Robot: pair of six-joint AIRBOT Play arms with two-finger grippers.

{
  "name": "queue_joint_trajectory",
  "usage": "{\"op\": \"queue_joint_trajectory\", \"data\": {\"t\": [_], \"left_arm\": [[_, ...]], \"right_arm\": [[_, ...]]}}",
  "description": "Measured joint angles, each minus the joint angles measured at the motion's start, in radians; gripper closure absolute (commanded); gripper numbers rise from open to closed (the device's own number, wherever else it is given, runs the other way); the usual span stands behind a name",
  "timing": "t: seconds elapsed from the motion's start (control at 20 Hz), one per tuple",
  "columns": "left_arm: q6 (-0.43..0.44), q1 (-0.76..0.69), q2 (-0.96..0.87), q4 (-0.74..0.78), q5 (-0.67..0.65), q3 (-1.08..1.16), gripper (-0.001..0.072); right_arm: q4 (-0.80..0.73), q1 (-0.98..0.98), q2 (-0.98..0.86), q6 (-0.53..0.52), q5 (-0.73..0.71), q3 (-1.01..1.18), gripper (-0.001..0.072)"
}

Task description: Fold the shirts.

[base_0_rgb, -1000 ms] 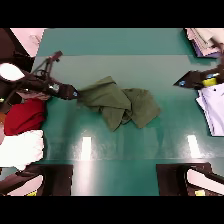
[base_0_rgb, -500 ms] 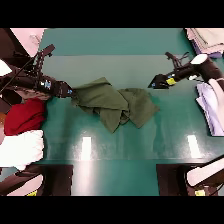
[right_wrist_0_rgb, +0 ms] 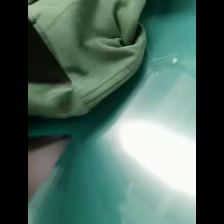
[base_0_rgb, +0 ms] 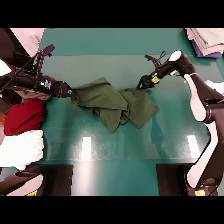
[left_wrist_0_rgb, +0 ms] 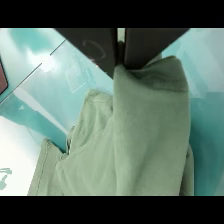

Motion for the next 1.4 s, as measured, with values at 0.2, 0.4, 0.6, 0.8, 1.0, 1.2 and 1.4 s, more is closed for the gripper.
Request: {"op": "queue_joint_trajectory", "data": {"t": [0.2,0.4,0.6,0.8,1.0,1.2,1.4], "left_arm": [[0.000,0.000,0.000,0.000,-0.002,0.000,0.0681],[0.000,0.000,0.003,0.005,-0.015,0.003,0.0682],[-0.040,0.000,0.042,0.116,-0.032,0.072,0.0681],[-0.066,0.000,0.092,0.257,-0.071,0.184,0.0681],[-0.080,0.000,0.114,0.304,-0.091,0.259,0.0681],[-0.106,0.000,0.120,0.316,-0.083,0.356,0.0681],[-0.128,0.000,0.122,0.321,-0.106,0.557,0.0681]], "right_arm": [[-0.024,0.032,-0.026,0.000,0.003,0.043,0.0693],[-0.035,0.038,-0.019,-0.012,0.019,0.049,0.0695],[-0.041,-0.019,0.109,-0.014,0.069,0.050,0.0695],[-0.045,-0.114,0.325,0.035,0.142,0.020,0.0695],[-0.045,-0.187,0.539,0.063,0.153,-0.077,0.0695],[-0.044,-0.245,0.717,0.071,0.058,-0.131,0.0695],[-0.041,-0.296,0.903,0.072,-0.080,-0.146,0.0695]]}}
